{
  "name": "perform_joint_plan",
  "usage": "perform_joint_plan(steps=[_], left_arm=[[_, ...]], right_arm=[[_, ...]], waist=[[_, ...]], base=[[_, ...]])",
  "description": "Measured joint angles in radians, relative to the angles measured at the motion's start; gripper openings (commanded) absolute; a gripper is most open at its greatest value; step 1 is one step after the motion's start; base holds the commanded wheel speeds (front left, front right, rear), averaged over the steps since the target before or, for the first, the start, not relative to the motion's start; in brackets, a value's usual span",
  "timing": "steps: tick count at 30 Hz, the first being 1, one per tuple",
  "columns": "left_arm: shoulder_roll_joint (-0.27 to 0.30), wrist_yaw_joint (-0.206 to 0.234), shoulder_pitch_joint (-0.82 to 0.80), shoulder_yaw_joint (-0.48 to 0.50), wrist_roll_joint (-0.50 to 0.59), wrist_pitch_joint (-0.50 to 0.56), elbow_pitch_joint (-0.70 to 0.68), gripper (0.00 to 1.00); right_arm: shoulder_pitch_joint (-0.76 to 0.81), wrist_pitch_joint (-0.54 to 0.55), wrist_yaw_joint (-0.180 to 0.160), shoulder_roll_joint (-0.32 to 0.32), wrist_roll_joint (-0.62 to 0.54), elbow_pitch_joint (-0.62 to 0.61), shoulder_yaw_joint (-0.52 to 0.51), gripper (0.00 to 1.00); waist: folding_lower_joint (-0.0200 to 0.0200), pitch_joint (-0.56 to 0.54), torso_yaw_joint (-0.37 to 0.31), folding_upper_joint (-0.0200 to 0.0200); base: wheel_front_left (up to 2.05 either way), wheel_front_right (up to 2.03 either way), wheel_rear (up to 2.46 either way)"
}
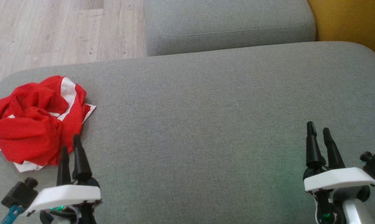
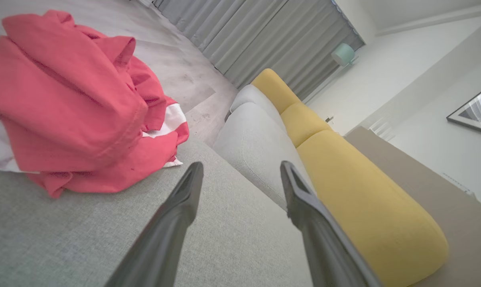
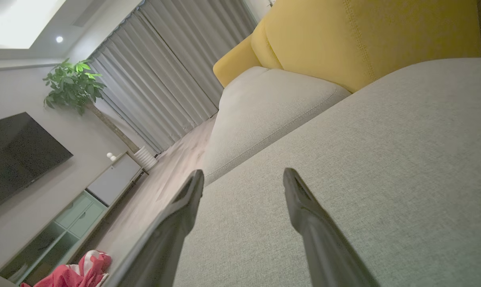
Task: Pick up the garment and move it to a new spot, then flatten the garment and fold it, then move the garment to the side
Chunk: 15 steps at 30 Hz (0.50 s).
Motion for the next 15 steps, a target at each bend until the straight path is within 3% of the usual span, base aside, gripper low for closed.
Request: perform_joint_plan(steps=[12,15], left_arm=[[0.009,0.017,0.017,-0.112,0.285,-0.035,-0.014,1.00],[0.018,0.043,0.017,-0.135,0.340,-0.044,-0.014,1.00]], right_arm=[[0.000,-0.035,0.000,0.000,-0.233,-0.006,0.031,1.00],[0.000,-0.044,0.000,0.000,-0.283,-0.007,0.033,1.00]], waist=[[0.0000,-0.003,-0.013,0.0000],[0.0000,-0.004,-0.017,0.0000]], base=[[0.00,0.00,0.00],[0.00,0.00,0.00]])
